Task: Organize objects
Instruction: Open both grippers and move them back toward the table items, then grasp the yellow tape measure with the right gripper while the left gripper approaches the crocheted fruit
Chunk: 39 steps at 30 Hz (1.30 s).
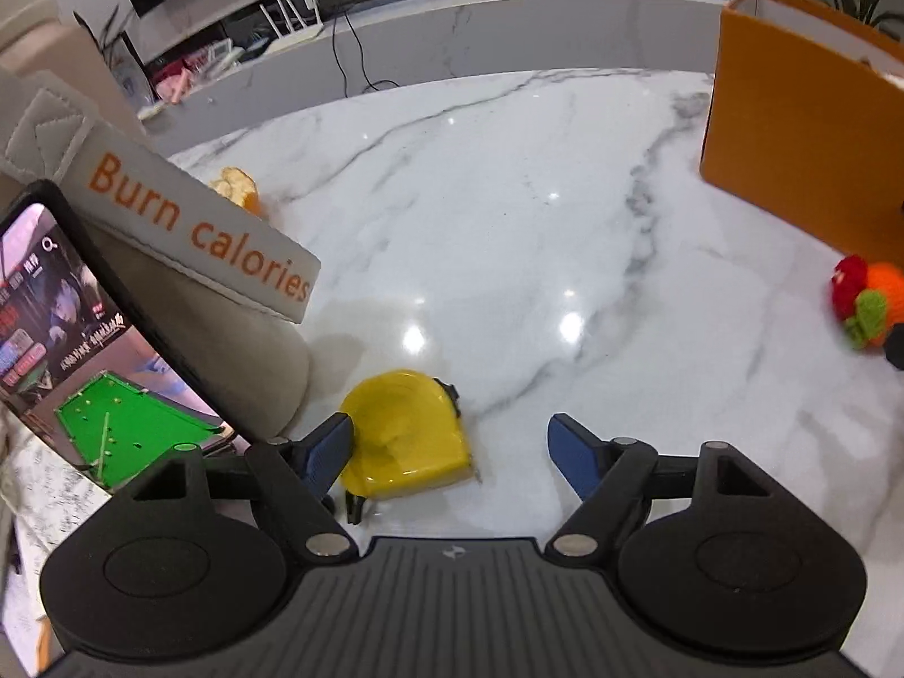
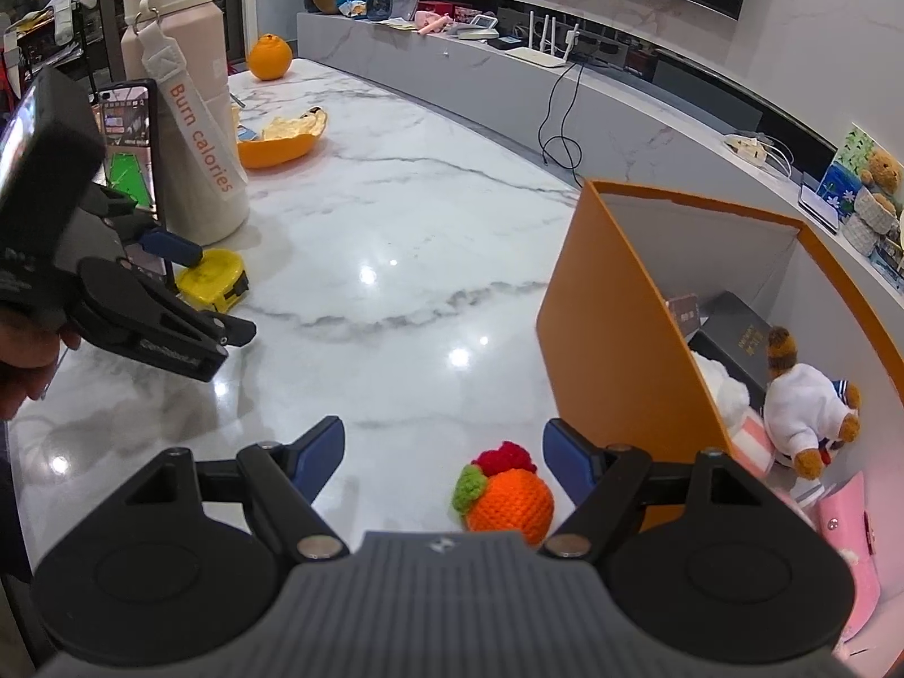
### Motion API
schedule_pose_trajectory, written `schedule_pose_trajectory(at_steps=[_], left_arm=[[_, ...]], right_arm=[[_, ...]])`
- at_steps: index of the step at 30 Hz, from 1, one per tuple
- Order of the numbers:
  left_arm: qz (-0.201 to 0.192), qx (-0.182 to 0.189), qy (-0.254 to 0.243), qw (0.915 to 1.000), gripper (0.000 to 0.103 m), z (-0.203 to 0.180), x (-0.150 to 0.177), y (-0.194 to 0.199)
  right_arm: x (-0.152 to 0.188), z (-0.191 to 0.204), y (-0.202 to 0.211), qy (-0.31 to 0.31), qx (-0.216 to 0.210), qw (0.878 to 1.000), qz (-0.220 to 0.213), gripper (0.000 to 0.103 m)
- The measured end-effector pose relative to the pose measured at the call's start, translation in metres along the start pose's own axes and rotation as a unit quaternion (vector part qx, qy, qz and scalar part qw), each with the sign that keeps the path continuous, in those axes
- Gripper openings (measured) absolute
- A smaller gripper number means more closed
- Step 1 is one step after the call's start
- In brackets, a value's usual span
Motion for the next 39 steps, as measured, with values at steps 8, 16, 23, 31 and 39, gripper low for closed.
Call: schedule_pose_trajectory(at_steps=[8,16,23,31,39], left_arm=[[-0.003,-0.010,0.027,0.9996,0.100,-0.001,-0.003,-0.003],[-0.004,0.017,0.055,0.9983,0.103,-0.011,-0.002,-0.001],[-0.026,0.055,0.017,0.9980,0.103,-0.038,0.007,0.012],[-0.028,0.015,-0.025,0.9992,0.094,-0.047,0.011,0.021],[0.010,0.084,0.028,0.9960,0.095,-0.031,0.060,0.041]], right_arm=[[0.005,0.004,0.000,0.008,-0.003,1.000,0.009,0.079],[0.005,0.004,0.003,0.006,-0.004,1.000,0.003,0.079],[0.004,0.004,-0.001,0.007,-0.001,1.000,0.009,0.079],[0.004,0.009,-0.007,0.014,0.002,1.000,0.013,0.079],[-0.019,0.021,-0.018,-0.007,-0.065,0.995,-0.070,0.079]])
Point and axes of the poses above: each gripper's, at about its wrist camera, not at the fingertips, and y roughly against the way its jaws point, z to its left, x to its underside, the point moved 2 cm from there along -y, roughly the way its jaws point, and after that the axes turned 6 degrees about z, right-handed, at the moved point
